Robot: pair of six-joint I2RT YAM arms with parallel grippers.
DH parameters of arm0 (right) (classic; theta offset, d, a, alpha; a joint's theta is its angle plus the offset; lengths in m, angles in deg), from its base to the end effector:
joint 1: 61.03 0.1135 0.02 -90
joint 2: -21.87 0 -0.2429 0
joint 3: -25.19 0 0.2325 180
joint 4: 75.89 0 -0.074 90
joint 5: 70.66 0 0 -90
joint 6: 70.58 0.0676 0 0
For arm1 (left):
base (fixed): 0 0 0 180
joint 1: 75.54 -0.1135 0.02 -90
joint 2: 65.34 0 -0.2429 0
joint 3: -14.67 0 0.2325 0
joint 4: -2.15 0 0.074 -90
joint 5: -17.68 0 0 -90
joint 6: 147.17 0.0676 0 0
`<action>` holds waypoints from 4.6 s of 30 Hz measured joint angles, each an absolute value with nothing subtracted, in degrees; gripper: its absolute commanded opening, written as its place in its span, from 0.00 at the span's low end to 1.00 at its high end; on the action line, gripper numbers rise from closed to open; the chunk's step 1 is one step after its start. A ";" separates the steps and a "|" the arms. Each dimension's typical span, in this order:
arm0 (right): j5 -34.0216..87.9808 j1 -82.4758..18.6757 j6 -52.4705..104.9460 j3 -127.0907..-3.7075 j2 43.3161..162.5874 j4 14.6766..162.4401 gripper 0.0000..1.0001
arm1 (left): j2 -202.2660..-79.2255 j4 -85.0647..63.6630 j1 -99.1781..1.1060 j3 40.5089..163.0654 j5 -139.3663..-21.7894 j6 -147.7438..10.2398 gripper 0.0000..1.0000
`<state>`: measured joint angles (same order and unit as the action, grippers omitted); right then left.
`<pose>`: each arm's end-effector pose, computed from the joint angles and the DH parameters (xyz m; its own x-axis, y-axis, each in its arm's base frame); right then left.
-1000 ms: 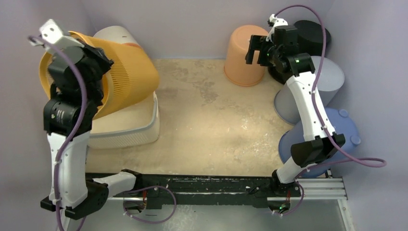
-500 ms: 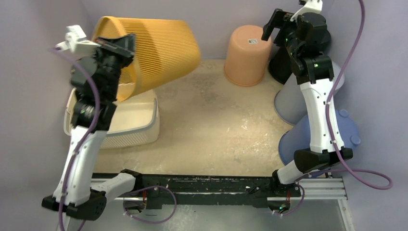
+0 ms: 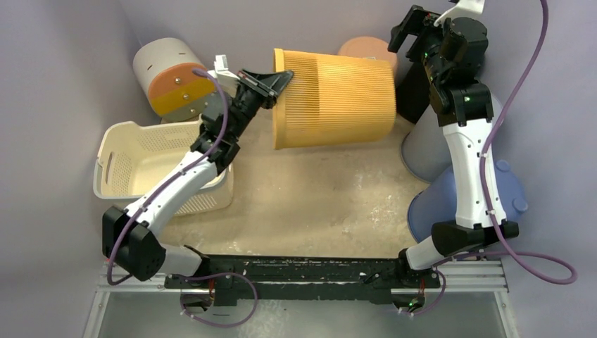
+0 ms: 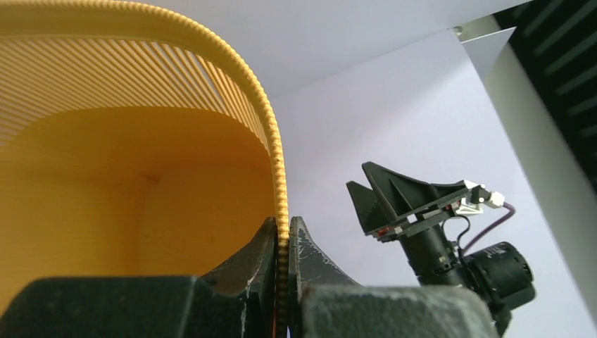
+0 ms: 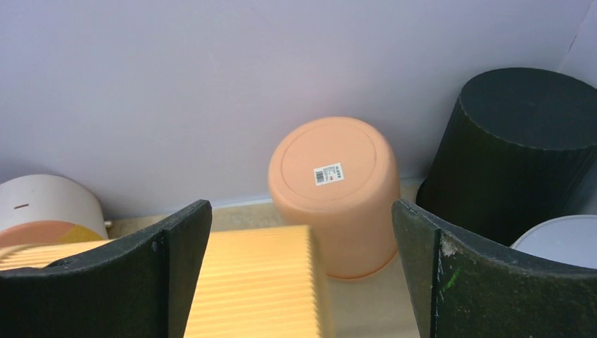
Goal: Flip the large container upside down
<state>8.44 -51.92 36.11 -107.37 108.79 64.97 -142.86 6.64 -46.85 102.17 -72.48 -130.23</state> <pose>0.3071 0.0363 0.5382 0.1157 0.3042 -0.9456 -0.0033 0.9521 0.3059 0.2926 -0.1603 0.4263 -0.3976 -0.8729 -0.2828 0.3503 0.1405 -0.9261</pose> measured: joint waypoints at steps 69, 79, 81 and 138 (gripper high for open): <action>8.38 -52.80 32.70 -102.03 107.23 66.02 1.00 | -173.91 13.39 -46.65 84.45 -85.62 -140.17 0.35; 8.38 -52.80 32.70 -100.02 107.23 66.04 1.00 | -171.51 -21.54 -46.63 98.76 -81.84 -117.20 0.35; 8.38 -52.80 32.70 -99.87 107.23 65.97 1.00 | -171.25 -25.93 -46.63 99.33 -80.37 -114.40 0.35; 5.97 -53.58 32.92 -92.15 102.84 67.33 1.00 | -165.02 -63.61 -35.74 131.39 -56.66 -89.90 0.38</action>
<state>5.97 -53.58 32.92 -92.15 102.84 67.33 -165.02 -63.61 -35.74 131.39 -56.66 -89.90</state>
